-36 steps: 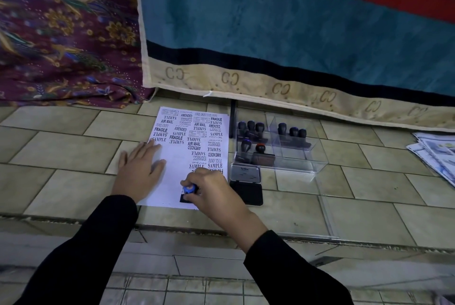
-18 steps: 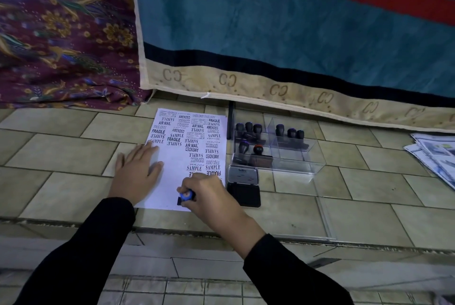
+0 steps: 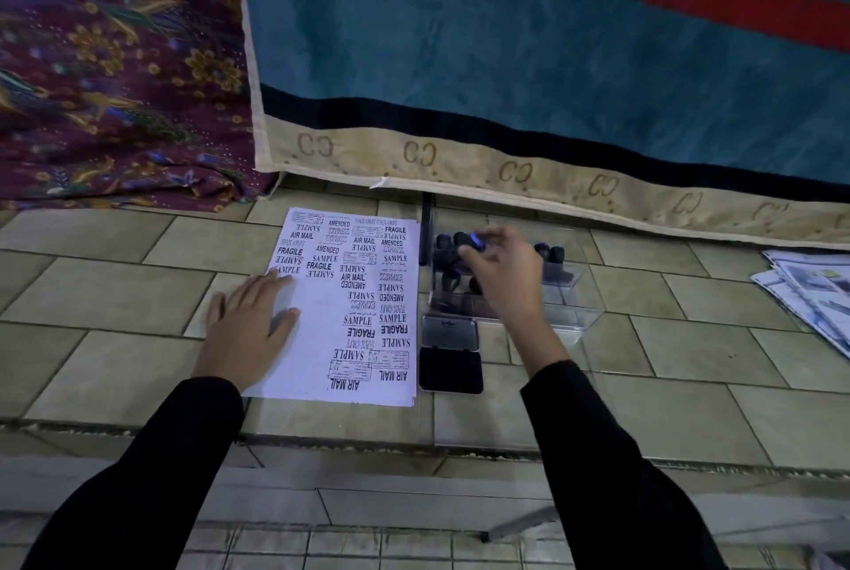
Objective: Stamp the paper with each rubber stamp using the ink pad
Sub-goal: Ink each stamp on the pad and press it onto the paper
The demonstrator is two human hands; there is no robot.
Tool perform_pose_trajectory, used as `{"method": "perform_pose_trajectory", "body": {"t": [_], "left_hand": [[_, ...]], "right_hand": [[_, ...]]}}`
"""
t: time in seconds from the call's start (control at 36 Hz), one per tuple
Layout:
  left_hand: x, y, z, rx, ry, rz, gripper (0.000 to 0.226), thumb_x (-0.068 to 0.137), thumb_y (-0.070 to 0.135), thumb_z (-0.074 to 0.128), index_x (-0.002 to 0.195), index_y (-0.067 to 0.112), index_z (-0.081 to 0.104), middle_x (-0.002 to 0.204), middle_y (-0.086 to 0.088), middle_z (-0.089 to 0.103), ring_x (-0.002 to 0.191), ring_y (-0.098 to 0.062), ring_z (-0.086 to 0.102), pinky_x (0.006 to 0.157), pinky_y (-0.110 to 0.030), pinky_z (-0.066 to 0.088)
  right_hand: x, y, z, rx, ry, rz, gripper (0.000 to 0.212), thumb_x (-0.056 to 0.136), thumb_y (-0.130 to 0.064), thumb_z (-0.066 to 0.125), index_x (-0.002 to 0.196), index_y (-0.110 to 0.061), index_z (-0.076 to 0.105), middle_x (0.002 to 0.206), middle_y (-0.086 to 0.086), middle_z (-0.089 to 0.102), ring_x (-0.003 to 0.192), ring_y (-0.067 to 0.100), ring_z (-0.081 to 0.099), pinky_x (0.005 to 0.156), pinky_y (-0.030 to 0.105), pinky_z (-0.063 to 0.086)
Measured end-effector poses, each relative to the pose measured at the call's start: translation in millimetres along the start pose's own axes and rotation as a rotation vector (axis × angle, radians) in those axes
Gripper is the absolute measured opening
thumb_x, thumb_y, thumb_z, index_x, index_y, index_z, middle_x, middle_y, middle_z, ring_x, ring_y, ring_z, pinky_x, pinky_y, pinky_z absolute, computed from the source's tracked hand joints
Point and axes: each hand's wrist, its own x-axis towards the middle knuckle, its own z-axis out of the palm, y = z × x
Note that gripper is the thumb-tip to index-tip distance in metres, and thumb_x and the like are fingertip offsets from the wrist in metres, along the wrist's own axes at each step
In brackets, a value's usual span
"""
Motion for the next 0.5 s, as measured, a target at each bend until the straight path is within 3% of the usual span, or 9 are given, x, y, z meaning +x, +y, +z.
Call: {"method": "perform_pose_trajectory", "body": {"t": [0.08,0.19,0.31,0.5], "left_hand": [[-1,1,-1,0.001,-0.008,0.013,0.040,0.098,0.036,0.042,0.138,0.036,0.040,0.156,0.007,0.028,0.145,-0.013,0.020,0.118,-0.048,0.004],[-1,2,-3,0.008,-0.029,-0.001,0.038,0.099,0.035,0.044,0.137,0.036,0.044,0.158,0.006,0.026,0.146,-0.014,0.018,0.118,-0.045,0.003],[0,5,-7,0.001,-0.054,-0.014,0.039,0.097,0.034,0.045,0.136,0.036,0.044,0.157,0.007,0.026,0.144,-0.015,0.020,0.117,-0.045,0.004],[10,9,-16,0.035,-0.151,-0.062,0.037,0.094,0.036,0.050,0.131,0.036,0.047,0.154,0.005,0.029,0.140,-0.023,0.028,0.117,-0.050,0.013]], "right_hand": [[18,10,-3,-0.160,0.059,-0.013,0.023,0.080,-0.019,0.073,0.100,-0.014,0.062,0.088,0.002,0.066,0.066,0.007,0.058,0.054,0.005,0.039],[27,19,4,-0.257,-0.044,-0.028,0.022,0.079,-0.011,0.072,0.100,-0.010,0.064,0.101,0.007,0.068,0.076,0.008,0.055,0.060,0.002,0.036],[29,21,12,-0.338,-0.172,0.021,0.032,0.080,-0.011,0.072,0.109,-0.008,0.057,0.102,0.009,0.064,0.082,0.014,0.055,0.069,0.020,0.042],[32,16,16,-0.453,-0.266,-0.020,0.015,0.081,-0.007,0.068,0.093,-0.005,0.060,0.093,0.013,0.066,0.083,0.022,0.059,0.070,0.032,0.051]]}}
